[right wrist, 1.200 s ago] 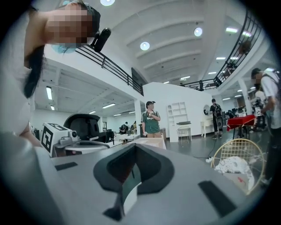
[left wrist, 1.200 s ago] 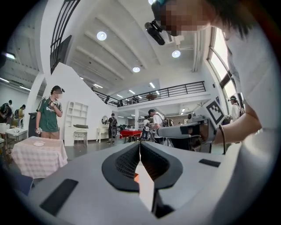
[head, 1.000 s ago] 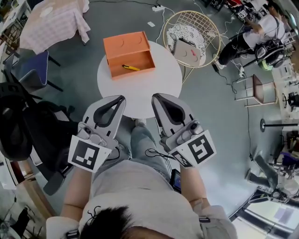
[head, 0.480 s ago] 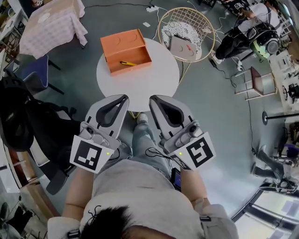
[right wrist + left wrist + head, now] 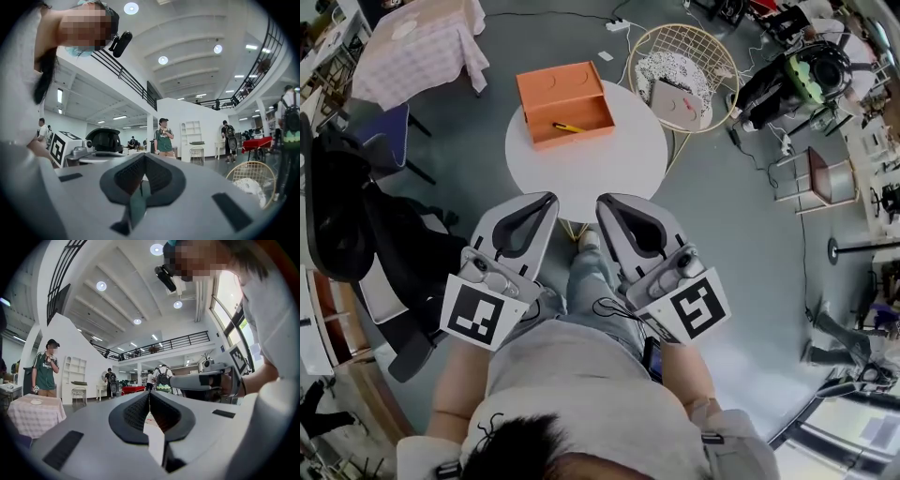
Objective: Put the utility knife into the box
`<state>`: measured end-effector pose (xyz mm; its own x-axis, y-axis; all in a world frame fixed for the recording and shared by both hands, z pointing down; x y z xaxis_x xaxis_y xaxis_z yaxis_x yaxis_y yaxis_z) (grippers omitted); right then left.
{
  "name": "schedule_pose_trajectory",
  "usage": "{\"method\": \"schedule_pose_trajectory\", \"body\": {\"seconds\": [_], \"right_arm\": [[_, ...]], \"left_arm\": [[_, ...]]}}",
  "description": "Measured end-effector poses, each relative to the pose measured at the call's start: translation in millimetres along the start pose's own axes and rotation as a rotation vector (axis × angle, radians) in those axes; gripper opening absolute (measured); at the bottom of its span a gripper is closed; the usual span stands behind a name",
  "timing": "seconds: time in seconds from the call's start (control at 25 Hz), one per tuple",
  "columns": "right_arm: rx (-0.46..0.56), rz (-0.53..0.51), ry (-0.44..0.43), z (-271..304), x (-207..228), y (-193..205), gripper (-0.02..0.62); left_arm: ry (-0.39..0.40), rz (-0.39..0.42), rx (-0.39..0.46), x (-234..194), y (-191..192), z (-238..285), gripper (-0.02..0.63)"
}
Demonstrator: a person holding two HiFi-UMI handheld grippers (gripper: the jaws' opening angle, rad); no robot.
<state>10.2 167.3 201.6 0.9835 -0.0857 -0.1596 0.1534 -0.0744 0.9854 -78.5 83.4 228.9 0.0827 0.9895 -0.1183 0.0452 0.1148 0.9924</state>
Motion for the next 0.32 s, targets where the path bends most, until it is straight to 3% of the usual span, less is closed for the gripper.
{"method": "schedule_pose_trajectory", "body": {"seconds": [0.32], "right_arm": [[-0.015,-0.032,-0.013,-0.2,-12.4,-3.6,0.006]], "left_arm": [[-0.013,0.0,0.009,3.3,-4.4,-15.9,0.014]]}}
Point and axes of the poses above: the fingertips, and each gripper's own axes: z forward along the fingers, x to its right, y out of its underside, the point moved 5 cm from there along -z, backward along the fingers, and after that the axes turned 9 degrees about -z, right-handed, at the moved point
